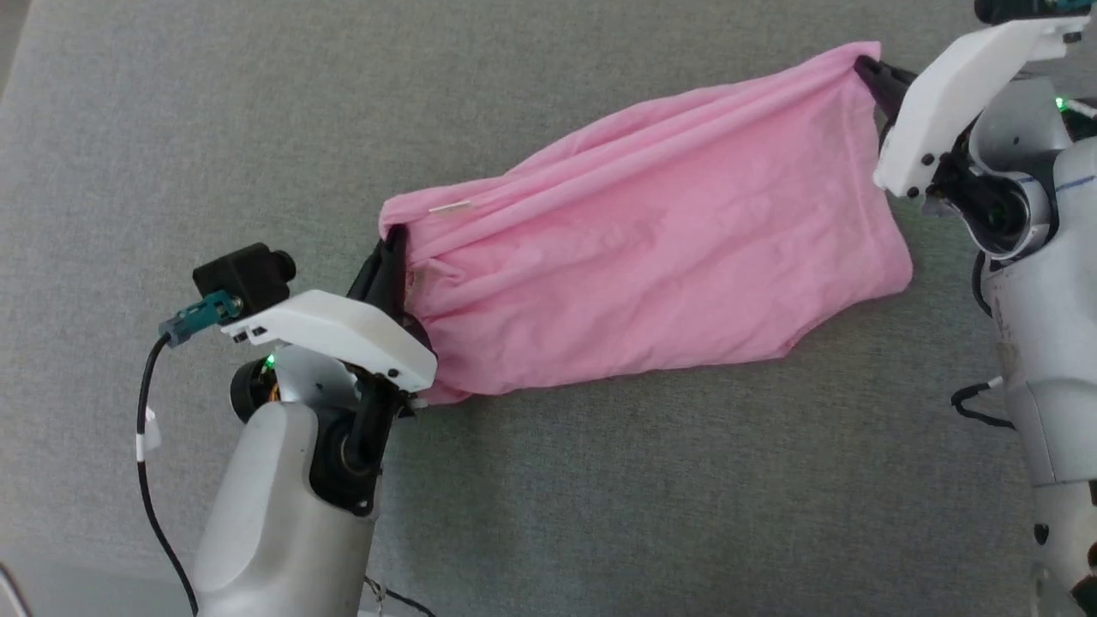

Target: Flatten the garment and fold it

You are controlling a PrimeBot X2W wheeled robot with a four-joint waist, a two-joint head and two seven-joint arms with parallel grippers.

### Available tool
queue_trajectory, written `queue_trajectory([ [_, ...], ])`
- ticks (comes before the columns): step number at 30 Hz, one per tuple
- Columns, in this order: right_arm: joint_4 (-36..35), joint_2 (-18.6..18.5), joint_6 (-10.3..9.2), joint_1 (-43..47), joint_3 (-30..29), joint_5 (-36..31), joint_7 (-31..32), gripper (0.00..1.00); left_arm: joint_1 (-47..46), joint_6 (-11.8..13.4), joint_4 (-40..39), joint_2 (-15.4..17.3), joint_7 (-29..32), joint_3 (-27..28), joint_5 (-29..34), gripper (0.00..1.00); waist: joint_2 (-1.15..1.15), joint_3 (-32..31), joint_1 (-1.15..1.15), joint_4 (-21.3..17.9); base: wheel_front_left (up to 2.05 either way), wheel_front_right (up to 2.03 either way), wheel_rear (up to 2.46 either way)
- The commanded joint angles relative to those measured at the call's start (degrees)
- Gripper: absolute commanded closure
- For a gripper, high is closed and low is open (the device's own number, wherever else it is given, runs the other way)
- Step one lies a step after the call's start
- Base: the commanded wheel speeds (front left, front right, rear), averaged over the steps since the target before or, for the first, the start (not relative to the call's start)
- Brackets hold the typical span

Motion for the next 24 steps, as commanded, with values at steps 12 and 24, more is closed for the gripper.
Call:
queue_trajectory([
  [12, 10.4, 0.5, -0.05, -3.7, 1.1, -2.4, -3.5, 0.00, -1.1, -0.5, 3.0, -0.3, -1.2, -0.4, -2.2, 0.00, 0.00, 0.0, -0.01, 1.4, 0.00, 0.00, 0.00],
  [24, 11.0, 0.9, -0.05, -1.5, 0.1, 2.2, -9.7, 0.00, 2.9, 0.8, -3.1, 5.1, -5.1, 0.3, 3.0, 0.00, 0.00, -8.8, -0.01, -0.3, 0.00, 0.00, 0.00],
])
